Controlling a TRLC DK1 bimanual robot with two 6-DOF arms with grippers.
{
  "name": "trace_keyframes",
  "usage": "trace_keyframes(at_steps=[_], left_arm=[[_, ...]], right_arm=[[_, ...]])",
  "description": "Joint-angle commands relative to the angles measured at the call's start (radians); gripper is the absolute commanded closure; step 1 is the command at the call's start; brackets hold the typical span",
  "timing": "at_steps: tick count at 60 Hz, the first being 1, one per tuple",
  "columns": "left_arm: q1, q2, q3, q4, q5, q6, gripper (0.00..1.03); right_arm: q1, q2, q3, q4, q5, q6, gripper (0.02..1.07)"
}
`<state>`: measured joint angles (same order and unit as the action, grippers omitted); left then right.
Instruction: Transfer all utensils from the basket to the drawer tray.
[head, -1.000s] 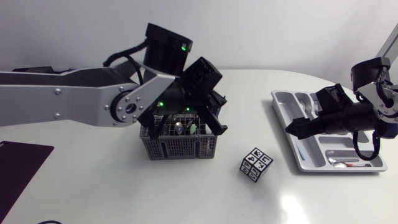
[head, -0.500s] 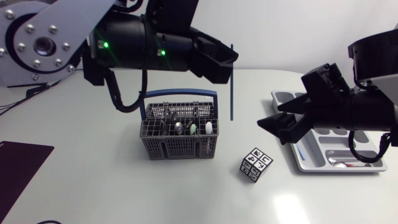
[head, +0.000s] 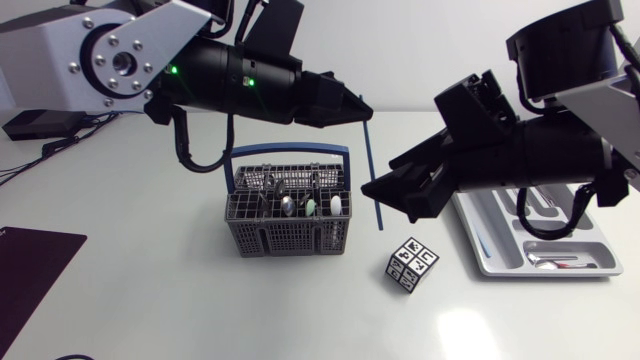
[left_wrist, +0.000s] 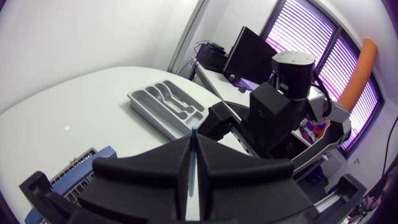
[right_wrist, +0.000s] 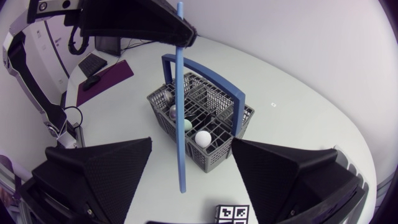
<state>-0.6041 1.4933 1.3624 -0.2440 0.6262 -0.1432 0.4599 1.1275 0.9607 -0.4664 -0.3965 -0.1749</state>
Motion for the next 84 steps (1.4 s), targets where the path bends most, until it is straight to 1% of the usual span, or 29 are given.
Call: trace_keyframes(at_steps=[1, 5, 10, 14, 18, 24, 29, 32, 34, 38, 43, 45, 49, 50, 53, 54, 55, 57, 60, 67, 69, 77, 84], left_arm=[[0.013, 0.018, 0.037, -0.003, 0.024, -0.036, 1.0], [0.02, 0.021, 0.035, -0.003, 0.038, -0.042, 1.0], [0.03, 0.024, 0.032, -0.005, 0.056, -0.052, 1.0], [0.036, 0.025, 0.027, -0.005, 0.07, -0.059, 1.0], [0.038, 0.025, 0.024, -0.003, 0.072, -0.061, 1.0], [0.04, 0.025, 0.02, -0.003, 0.072, -0.062, 1.0], [0.04, 0.024, 0.018, -0.005, 0.072, -0.064, 1.0], [0.041, 0.024, 0.017, -0.005, 0.073, -0.064, 1.0], [0.041, 0.024, 0.017, -0.005, 0.073, -0.064, 1.0], [0.043, 0.024, 0.017, -0.005, 0.073, -0.067, 1.0], [0.043, 0.021, 0.017, -0.005, 0.073, -0.068, 1.0], [0.043, 0.021, 0.018, -0.005, 0.073, -0.072, 0.98], [0.044, 0.021, 0.02, -0.005, 0.073, -0.078, 0.89], [0.044, 0.021, 0.023, -0.005, 0.073, -0.079, 0.85], [0.044, 0.019, 0.027, -0.005, 0.073, -0.081, 0.79], [0.044, 0.016, 0.029, -0.005, 0.073, -0.082, 0.76], [0.044, 0.015, 0.033, -0.005, 0.073, -0.082, 0.69], [0.044, 0.01, 0.043, -0.005, 0.073, -0.082, 0.61], [0.046, 0.002, 0.05, 0.0, 0.073, -0.082, 0.53], [0.079, -0.028, 0.06, 0.045, 0.072, -0.113, 0.42], [0.092, -0.036, 0.063, 0.054, 0.07, -0.119, 0.41], [0.152, -0.056, 0.086, 0.06, 0.064, -0.134, 0.41], [0.205, -0.067, 0.087, 0.045, 0.063, -0.118, 0.41]], right_arm=[[0.011, 0.031, 0.027, 0.014, -0.004, 0.031, 0.22], [0.013, 0.034, 0.026, 0.025, -0.004, 0.037, 0.3], [0.014, 0.032, 0.023, 0.026, -0.004, 0.037, 0.41], [0.017, 0.032, 0.018, 0.037, -0.004, 0.037, 0.53], [0.023, 0.032, 0.016, 0.037, -0.004, 0.037, 0.63], [0.04, 0.032, 0.01, 0.037, -0.004, 0.037, 0.73], [0.051, 0.034, 0.006, 0.038, -0.004, 0.035, 0.85], [0.052, 0.034, 0.004, 0.038, -0.005, 0.035, 0.94], [0.052, 0.035, 0.004, 0.038, -0.005, 0.035, 0.97], [0.056, 0.035, 0.0, 0.038, -0.002, 0.037, 0.98], [0.056, 0.034, -0.007, 0.038, -0.001, 0.037, 1.01], [0.056, 0.031, -0.011, 0.038, -0.001, 0.037, 1.01], [0.06, 0.026, -0.02, 0.032, 0.007, 0.034, 1.01], [0.062, 0.026, -0.022, 0.031, 0.007, 0.032, 1.01], [0.065, 0.025, -0.028, 0.026, 0.008, 0.031, 1.01], [0.065, 0.023, -0.03, 0.025, 0.008, 0.031, 1.01], [0.065, 0.021, -0.034, 0.023, 0.008, 0.029, 1.01], [0.063, 0.02, -0.037, 0.017, 0.008, 0.026, 1.01], [0.063, 0.017, -0.045, 0.012, 0.008, 0.02, 1.01], [0.051, 0.002, -0.071, -0.003, 0.01, 0.009, 1.01], [0.04, -0.008, -0.082, -0.008, 0.01, 0.002, 1.01], [-0.033, -0.034, -0.119, -0.029, 0.008, -0.026, 1.01], [-0.171, -0.048, -0.139, -0.049, 0.004, -0.057, 1.01]])
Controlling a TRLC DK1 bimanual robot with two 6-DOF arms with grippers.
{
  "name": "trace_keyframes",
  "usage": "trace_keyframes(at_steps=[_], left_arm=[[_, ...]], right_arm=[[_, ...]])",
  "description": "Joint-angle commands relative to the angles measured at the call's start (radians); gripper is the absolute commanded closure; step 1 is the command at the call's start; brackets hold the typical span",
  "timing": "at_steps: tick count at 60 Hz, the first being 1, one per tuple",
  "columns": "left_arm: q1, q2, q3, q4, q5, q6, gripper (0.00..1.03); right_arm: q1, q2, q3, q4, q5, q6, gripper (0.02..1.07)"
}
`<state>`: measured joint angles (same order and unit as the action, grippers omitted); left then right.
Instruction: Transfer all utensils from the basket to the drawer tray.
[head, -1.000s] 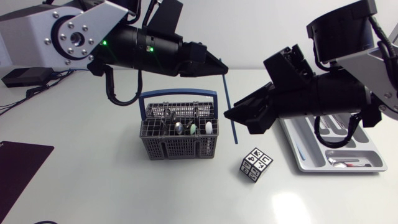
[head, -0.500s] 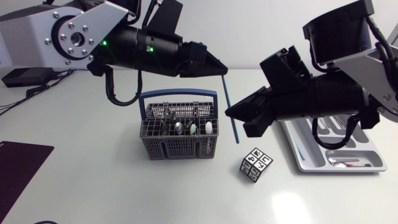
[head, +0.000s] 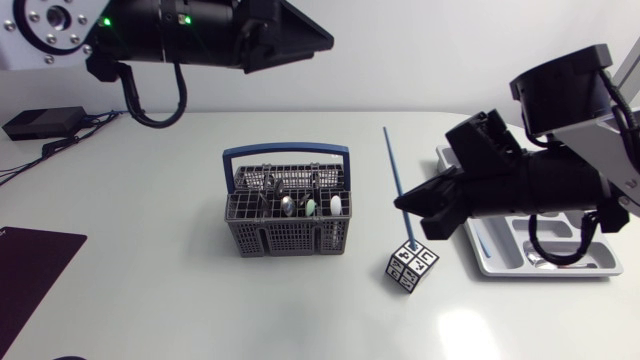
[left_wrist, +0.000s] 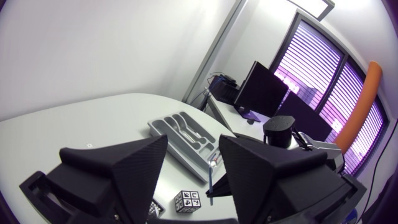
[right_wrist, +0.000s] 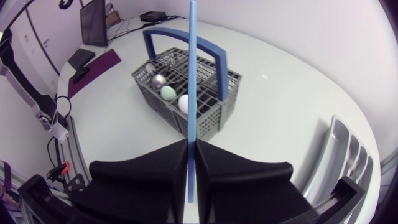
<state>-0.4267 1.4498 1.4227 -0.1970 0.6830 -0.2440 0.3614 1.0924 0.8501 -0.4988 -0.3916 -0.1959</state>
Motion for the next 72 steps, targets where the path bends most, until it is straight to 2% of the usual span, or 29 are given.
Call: trace_keyframes(at_steps=[1, 7, 14, 22, 27, 40, 49, 52, 54, 58, 60, 69, 72], left_arm=[[0.031, -0.025, 0.025, -0.012, 0.006, -0.003, 0.41], [0.049, -0.028, 0.016, -0.062, -0.003, 0.048, 0.41], [0.051, -0.046, -0.036, -0.124, -0.056, 0.163, 0.41], [0.045, -0.06, -0.105, -0.17, -0.108, 0.262, 0.41], [0.04, -0.068, -0.136, -0.185, -0.129, 0.301, 0.41], [-0.043, -0.098, -0.252, -0.213, -0.312, 0.439, 0.41], [-0.066, -0.121, -0.303, -0.217, -0.375, 0.474, 0.41], [-0.064, -0.132, -0.32, -0.223, -0.39, 0.483, 0.41], [-0.064, -0.138, -0.326, -0.232, -0.405, 0.494, 0.41], [-0.061, -0.158, -0.347, -0.236, -0.431, 0.537, 0.41], [-0.057, -0.174, -0.36, -0.236, -0.451, 0.565, 0.41], [-0.032, -0.189, -0.393, -0.236, -0.458, 0.601, 0.41], [-0.029, -0.189, -0.4, -0.236, -0.459, 0.603, 0.41]], right_arm=[[-0.098, -0.009, -0.029, -0.02, -0.003, -0.042, 1.01], [-0.231, 0.029, -0.026, -0.021, 0.002, -0.066, 1.01], [-0.401, 0.127, -0.003, -0.017, 0.017, -0.105, 1.01], [-0.519, 0.231, 0.023, -0.004, 0.059, -0.134, 1.01], [-0.565, 0.285, 0.033, 0.009, 0.069, -0.137, 1.01], [-0.633, 0.432, 0.063, 0.054, 0.123, -0.131, 1.01], [-0.648, 0.497, 0.07, 0.074, 0.137, -0.131, 1.0], [-0.651, 0.511, 0.067, 0.083, 0.145, -0.129, 0.95], [-0.651, 0.515, 0.067, 0.085, 0.146, -0.129, 0.88], [-0.651, 0.52, 0.061, 0.086, 0.149, -0.131, 0.7], [-0.65, 0.52, 0.058, 0.086, 0.152, -0.131, 0.57], [-0.634, 0.511, 0.044, 0.085, 0.165, -0.132, 0.24], [-0.628, 0.506, 0.041, 0.085, 0.169, -0.131, 0.19]])
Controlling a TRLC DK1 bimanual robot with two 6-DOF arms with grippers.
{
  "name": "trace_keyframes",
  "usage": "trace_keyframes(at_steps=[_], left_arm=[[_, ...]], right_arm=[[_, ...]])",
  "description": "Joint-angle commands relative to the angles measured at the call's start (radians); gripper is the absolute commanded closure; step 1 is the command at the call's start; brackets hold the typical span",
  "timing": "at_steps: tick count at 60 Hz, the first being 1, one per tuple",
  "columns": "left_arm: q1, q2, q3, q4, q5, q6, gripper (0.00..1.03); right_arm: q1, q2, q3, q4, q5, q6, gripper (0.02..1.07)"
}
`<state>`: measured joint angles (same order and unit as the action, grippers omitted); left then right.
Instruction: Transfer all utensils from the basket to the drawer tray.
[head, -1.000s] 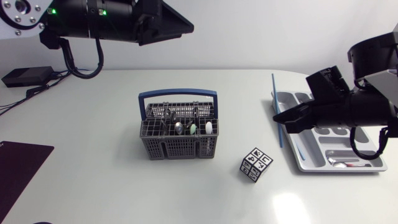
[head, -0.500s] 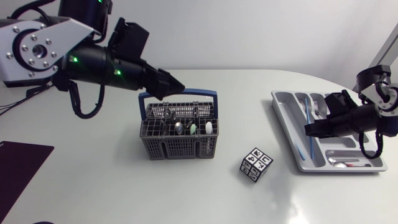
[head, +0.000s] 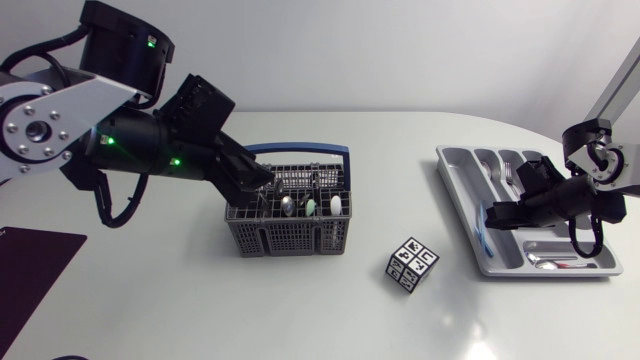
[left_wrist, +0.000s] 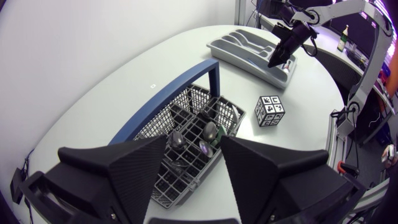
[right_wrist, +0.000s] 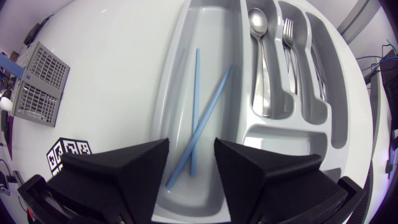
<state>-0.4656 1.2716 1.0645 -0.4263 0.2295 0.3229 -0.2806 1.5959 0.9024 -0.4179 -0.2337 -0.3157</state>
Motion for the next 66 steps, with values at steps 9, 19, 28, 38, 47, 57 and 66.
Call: trace_keyframes(at_steps=[9, 19, 28, 38, 47, 57, 66], left_arm=[[-0.001, -0.02, -0.09, 0.024, -0.044, 0.097, 0.41], [0.013, -0.051, -0.132, 0.08, -0.044, 0.271, 0.41], [0.03, -0.041, -0.161, 0.133, -0.042, 0.519, 0.41], [0.033, -0.04, -0.17, 0.138, -0.042, 0.717, 0.41], [0.031, -0.037, -0.166, 0.12, -0.044, 0.884, 0.41], [0.028, -0.005, -0.167, 0.106, -0.048, 1.03, 0.41], [0.025, 0.045, -0.169, 0.112, -0.062, 1.131, 0.46]], right_arm=[[0.052, -0.037, -0.033, 0.004, 0.016, -0.011, 0.13], [0.113, -0.1, -0.068, 0.001, 0.017, -0.019, 0.1], [0.152, -0.137, -0.088, 0.002, 0.017, -0.02, 0.1], [0.175, -0.16, -0.106, 0.005, 0.016, -0.029, 0.09], [0.199, -0.191, -0.117, 0.002, 0.013, -0.033, 0.09], [0.262, -0.249, -0.134, -0.005, 0.004, -0.026, 0.09], [0.377, -0.335, -0.158, -0.005, -0.009, -0.006, 0.08]])
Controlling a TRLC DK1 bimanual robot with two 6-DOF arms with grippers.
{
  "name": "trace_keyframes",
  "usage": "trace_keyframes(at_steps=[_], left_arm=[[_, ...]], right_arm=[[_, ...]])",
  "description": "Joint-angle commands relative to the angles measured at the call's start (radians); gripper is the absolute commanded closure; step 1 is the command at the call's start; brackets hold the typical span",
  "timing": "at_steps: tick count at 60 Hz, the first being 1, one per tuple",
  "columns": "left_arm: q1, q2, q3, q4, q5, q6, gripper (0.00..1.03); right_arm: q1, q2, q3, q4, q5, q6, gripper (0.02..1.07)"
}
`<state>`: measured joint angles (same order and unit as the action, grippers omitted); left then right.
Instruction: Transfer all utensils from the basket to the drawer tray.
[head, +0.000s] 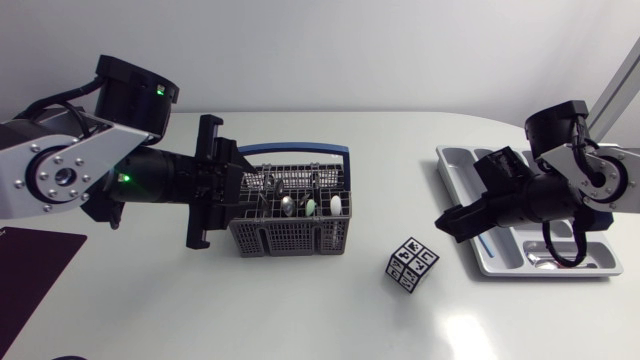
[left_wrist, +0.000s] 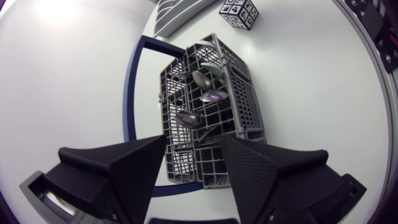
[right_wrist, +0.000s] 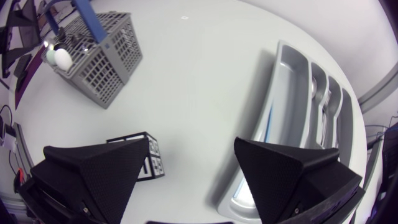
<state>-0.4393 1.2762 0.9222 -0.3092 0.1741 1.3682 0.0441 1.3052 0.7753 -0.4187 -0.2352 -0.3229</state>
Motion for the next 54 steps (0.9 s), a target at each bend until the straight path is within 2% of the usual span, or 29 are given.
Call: trace_keyframes(at_steps=[1, 16, 25, 30, 49, 54], left_arm=[[-0.001, 0.043, -0.025, -0.002, -0.008, 0.089, 0.46], [0.004, 0.124, -0.003, 0.033, -0.008, 0.172, 0.55], [0.01, 0.172, 0.026, 0.065, -0.008, 0.204, 0.64], [0.013, 0.187, 0.035, 0.079, -0.008, 0.218, 0.68], [0.03, 0.203, 0.075, 0.081, 0.021, 0.249, 1.0], [0.034, 0.199, 0.078, 0.076, 0.025, 0.25, 1.0]], right_arm=[[0.068, -0.053, -0.034, -0.005, -0.007, 0.005, 0.08], [0.257, -0.13, -0.039, -0.014, -0.009, 0.051, 0.08], [0.344, -0.129, -0.034, 0.004, -0.007, 0.079, 0.08], [0.367, -0.118, -0.036, 0.018, -0.007, 0.084, 0.08], [0.381, -0.076, -0.033, 0.043, -0.007, 0.084, 0.08], [0.385, -0.07, -0.036, 0.046, -0.006, 0.082, 0.08]])
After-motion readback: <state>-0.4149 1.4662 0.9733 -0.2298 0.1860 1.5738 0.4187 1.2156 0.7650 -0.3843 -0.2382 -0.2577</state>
